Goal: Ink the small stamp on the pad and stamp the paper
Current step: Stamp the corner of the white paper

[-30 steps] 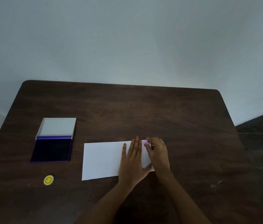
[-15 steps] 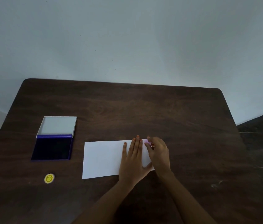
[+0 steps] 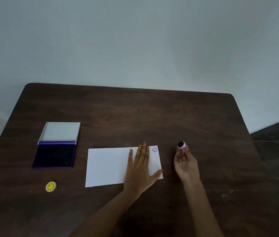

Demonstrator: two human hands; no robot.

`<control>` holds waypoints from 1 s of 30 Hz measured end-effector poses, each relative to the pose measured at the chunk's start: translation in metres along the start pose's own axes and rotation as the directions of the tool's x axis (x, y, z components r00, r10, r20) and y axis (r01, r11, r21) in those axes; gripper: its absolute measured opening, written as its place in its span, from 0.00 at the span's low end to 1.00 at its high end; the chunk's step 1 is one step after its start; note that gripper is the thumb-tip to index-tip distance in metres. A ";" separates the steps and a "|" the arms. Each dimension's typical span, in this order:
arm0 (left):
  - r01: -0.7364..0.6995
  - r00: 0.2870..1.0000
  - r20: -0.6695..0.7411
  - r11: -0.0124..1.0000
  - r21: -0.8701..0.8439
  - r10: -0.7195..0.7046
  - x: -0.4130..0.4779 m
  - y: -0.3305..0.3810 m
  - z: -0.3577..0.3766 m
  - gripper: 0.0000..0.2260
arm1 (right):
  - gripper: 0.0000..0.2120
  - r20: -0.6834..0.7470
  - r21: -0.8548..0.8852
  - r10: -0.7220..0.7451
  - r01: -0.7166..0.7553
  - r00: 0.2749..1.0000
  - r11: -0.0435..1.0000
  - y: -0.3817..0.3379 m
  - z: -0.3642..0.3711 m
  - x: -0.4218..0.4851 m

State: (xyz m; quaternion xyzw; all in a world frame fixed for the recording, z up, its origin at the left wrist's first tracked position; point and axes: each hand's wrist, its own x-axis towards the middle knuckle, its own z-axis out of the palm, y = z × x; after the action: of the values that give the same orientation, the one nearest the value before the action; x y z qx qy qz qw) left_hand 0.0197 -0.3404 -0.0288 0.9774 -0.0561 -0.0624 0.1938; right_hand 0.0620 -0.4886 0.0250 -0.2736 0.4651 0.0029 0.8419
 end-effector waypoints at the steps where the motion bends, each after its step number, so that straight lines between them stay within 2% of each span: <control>1: 0.000 1.000 0.000 1.000 -0.002 0.000 0.000 0.000 0.000 0.42 | 0.04 0.009 0.053 0.037 -0.037 0.999 0.998 -0.005 -0.001 0.000; 9: 0.011 1.000 -0.009 1.000 -0.010 -0.011 0.001 0.000 -0.001 0.41 | 0.04 0.056 0.193 0.120 -0.129 0.991 0.973 -0.017 -0.008 0.001; 30: 0.001 0.999 -0.036 1.000 -0.025 -0.002 0.001 0.000 0.002 0.41 | 0.05 0.071 0.165 0.124 -0.134 0.990 0.977 -0.019 -0.011 -0.006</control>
State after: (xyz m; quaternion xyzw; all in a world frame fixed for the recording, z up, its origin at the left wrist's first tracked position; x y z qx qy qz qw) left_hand 0.0203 -0.3414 -0.0307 0.9759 -0.0514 -0.0458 0.2072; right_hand 0.0550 -0.5086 0.0337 -0.1702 0.4549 0.0263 0.8737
